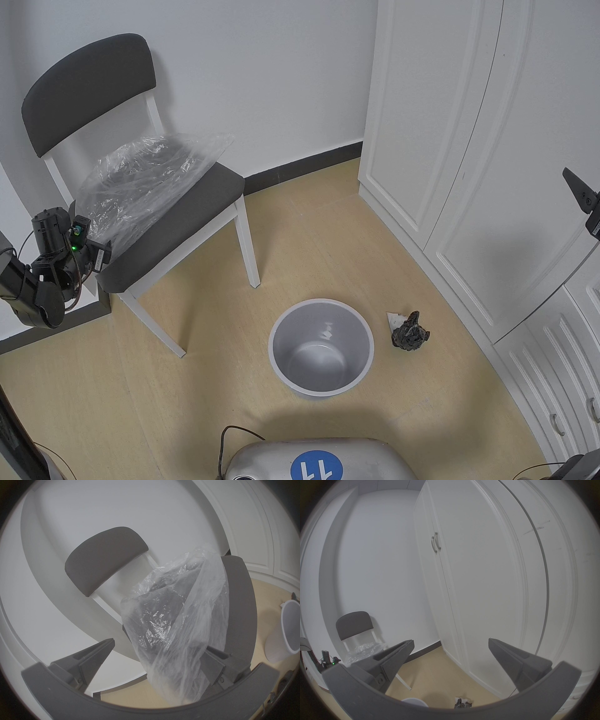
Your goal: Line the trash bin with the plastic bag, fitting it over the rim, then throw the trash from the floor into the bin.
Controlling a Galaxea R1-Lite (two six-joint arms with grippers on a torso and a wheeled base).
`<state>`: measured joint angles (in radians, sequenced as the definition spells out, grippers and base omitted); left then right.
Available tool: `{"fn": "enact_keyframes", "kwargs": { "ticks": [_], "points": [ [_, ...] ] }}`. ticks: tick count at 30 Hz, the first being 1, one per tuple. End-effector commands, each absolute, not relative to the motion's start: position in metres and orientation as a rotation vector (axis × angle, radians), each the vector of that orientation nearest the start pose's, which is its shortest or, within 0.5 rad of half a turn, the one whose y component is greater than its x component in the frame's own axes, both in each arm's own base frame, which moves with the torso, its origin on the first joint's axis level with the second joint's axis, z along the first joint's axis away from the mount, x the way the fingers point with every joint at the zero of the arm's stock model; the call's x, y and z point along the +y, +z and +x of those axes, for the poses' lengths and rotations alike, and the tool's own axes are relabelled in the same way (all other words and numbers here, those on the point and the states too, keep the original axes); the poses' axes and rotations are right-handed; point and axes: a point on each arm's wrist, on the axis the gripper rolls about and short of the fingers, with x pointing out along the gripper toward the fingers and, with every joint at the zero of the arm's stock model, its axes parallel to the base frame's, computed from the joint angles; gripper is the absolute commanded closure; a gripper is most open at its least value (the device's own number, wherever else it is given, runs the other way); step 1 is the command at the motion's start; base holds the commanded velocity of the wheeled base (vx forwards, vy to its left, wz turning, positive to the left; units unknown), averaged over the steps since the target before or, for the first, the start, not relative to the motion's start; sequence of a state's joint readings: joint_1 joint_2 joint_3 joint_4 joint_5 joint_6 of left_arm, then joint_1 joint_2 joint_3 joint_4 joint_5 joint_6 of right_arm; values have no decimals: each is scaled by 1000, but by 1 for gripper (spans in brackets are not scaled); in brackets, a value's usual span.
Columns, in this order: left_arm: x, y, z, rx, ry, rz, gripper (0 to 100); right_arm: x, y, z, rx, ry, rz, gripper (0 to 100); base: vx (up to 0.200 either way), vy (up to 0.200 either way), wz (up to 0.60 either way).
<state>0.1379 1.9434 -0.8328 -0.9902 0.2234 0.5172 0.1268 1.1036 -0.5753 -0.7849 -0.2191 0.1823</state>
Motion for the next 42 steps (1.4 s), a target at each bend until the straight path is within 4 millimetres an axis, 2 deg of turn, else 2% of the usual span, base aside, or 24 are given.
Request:
{"fn": "enact_keyframes", "kwargs": {
  "ticks": [1, 12, 13, 23, 29, 34, 37, 38, 42],
  "points": [
    [52, 144, 351, 211, 316, 515, 0, 14, 271, 151, -263, -68, 226, 0, 0, 0, 0],
    [51, 144, 352, 210, 311, 526, 0, 14, 270, 151, -259, -68, 225, 0, 0, 0, 0],
    [50, 144, 352, 209, 308, 524, 100, 14, 270, 151, -259, -68, 225, 0, 0, 0, 0],
    [37, 144, 341, 214, 272, 514, 100, 15, 264, 157, -229, -71, 220, 0, 0, 0, 0],
    [22, 149, 335, 182, 239, 431, 100, 19, 250, 166, -161, -64, 209, 0, 0, 0, 0],
    [-2, 173, 316, 93, 147, 337, 100, 31, 242, 169, -119, -2, 207, 0, 0, 0, 0],
    [-23, 188, 302, 36, 84, 272, 100, 42, 237, 168, -91, 58, 205, 0, 0, 0, 0],
    [-36, 194, 291, 11, 42, 229, 100, 49, 234, 168, -62, 90, 192, 0, 0, 0, 0],
    [-52, 201, 273, -16, -25, 168, 100, 63, 231, 170, 12, 161, 169, 0, 0, 0, 0]
  ]
}}
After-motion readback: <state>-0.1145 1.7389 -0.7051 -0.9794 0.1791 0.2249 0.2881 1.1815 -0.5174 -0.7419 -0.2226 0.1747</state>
